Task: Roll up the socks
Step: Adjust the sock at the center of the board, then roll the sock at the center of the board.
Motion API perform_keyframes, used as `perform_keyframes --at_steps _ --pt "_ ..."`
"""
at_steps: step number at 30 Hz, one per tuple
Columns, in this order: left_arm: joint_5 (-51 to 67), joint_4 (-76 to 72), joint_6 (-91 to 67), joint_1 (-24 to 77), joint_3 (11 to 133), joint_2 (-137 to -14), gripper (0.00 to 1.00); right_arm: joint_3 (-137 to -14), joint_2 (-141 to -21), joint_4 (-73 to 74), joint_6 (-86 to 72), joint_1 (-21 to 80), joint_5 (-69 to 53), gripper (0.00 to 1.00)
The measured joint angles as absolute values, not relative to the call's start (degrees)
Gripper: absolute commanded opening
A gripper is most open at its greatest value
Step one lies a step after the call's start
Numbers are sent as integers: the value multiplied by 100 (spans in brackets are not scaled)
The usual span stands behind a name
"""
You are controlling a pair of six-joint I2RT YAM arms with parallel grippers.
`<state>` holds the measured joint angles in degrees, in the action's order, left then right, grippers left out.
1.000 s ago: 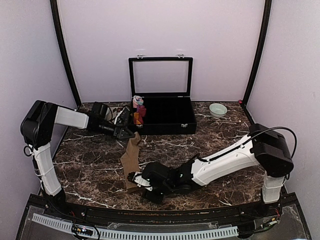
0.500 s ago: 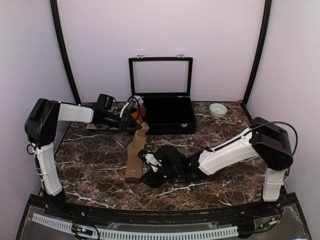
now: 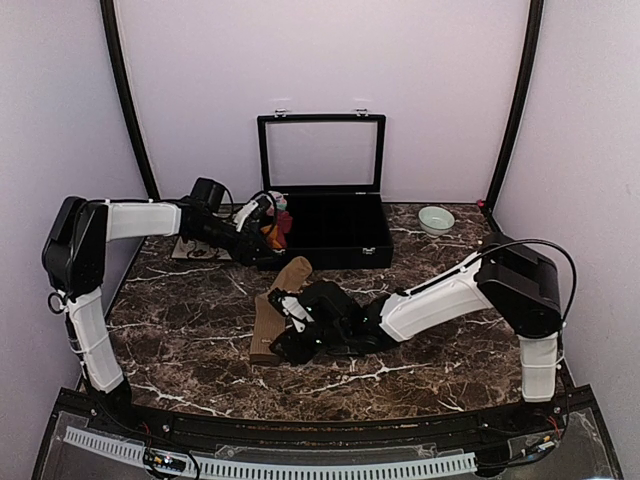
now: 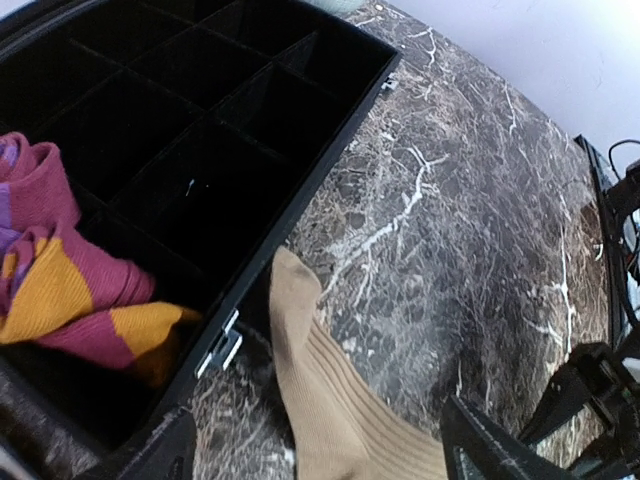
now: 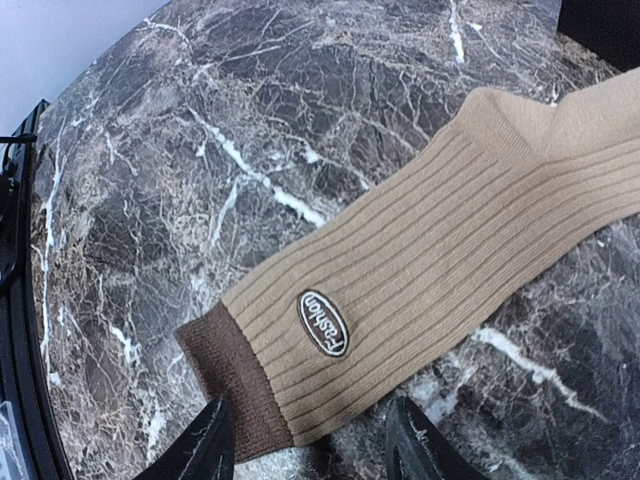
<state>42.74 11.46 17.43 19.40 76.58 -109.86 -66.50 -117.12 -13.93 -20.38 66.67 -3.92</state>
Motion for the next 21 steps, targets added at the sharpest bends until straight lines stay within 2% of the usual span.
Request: perform_keyframes --at_steps 4,8,10,15,21 --pt "4064 1653 2154 1885 7356 -10167 99 -6687 -11692 -1334 -1785 6661 -449 52" --pt "3863 1999 2615 1811 6510 -8805 99 -6569 -11542 -1271 -937 6733 -451 62" --pt "3583 2056 2665 1776 6075 -8121 99 -6510 -11452 -1166 -545 6794 -454 64" --pt "2812 2158 2714 1562 5463 -6882 99 -6582 -11450 -982 215 6864 -386 62" --pt "3387 3061 3411 1457 5328 -6698 95 -6628 -11483 -1044 722 6862 -344 54"
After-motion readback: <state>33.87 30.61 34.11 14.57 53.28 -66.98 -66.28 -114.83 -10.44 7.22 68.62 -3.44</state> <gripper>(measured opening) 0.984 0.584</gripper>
